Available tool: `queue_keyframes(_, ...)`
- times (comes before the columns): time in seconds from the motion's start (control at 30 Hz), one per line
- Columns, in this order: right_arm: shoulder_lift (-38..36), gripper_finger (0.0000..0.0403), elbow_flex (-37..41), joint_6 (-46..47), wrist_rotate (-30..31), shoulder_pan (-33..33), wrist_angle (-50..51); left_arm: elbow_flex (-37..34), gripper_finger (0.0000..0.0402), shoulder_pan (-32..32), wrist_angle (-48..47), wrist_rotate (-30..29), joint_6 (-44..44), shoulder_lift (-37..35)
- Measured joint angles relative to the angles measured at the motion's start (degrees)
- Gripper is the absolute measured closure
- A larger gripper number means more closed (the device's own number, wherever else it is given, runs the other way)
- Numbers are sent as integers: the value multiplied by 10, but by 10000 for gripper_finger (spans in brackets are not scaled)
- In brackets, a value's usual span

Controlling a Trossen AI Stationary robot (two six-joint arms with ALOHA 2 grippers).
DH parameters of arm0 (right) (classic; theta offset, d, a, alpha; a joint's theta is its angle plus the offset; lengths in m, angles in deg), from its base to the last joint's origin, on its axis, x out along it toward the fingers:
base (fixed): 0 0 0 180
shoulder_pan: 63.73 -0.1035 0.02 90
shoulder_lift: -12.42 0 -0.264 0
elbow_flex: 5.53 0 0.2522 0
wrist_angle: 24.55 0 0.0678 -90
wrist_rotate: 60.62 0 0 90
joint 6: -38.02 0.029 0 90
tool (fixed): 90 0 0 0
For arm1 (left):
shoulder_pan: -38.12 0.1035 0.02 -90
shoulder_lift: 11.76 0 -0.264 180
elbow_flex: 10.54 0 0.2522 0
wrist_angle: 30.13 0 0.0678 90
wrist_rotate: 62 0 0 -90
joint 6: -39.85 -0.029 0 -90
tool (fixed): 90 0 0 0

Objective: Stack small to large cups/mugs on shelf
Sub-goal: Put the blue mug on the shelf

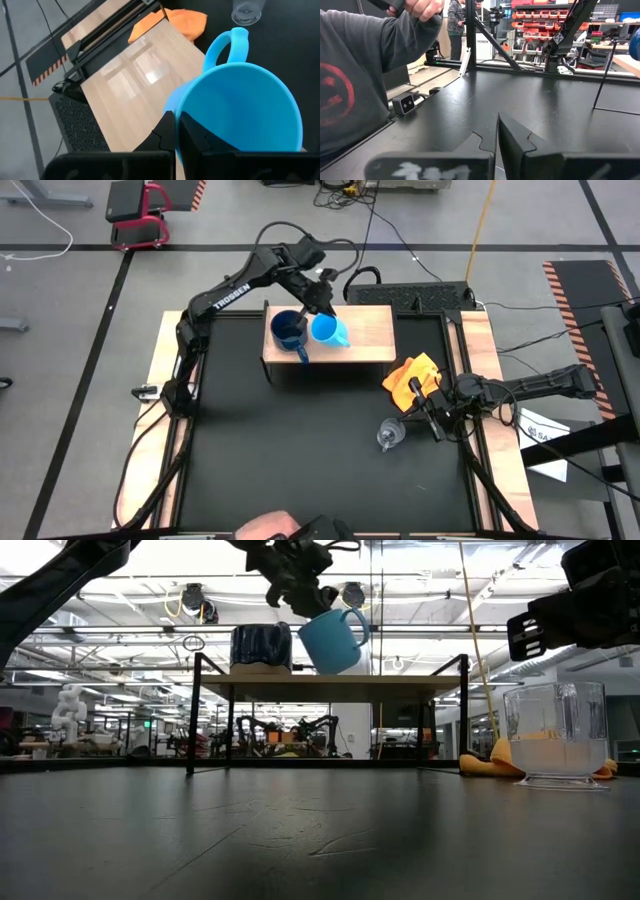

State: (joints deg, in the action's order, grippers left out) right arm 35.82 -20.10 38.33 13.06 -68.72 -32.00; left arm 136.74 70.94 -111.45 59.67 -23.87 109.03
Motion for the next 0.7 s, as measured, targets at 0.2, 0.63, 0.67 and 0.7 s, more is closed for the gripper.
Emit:
queue_keyframes(0.2,0,394,0,1,0,0,0,0,398,-2,-22,-1,-2,3)
queue_keyframes(0.63,0,394,0,1,0,0,-2,0,398,-2,-3,-13,-1,21)
queue_keyframes(0.67,0,394,0,1,0,0,-2,0,398,-2,4,-13,2,22)
queue_keyframes(0.7,0,394,0,1,0,0,-2,0,397,-2,8,-13,3,23)
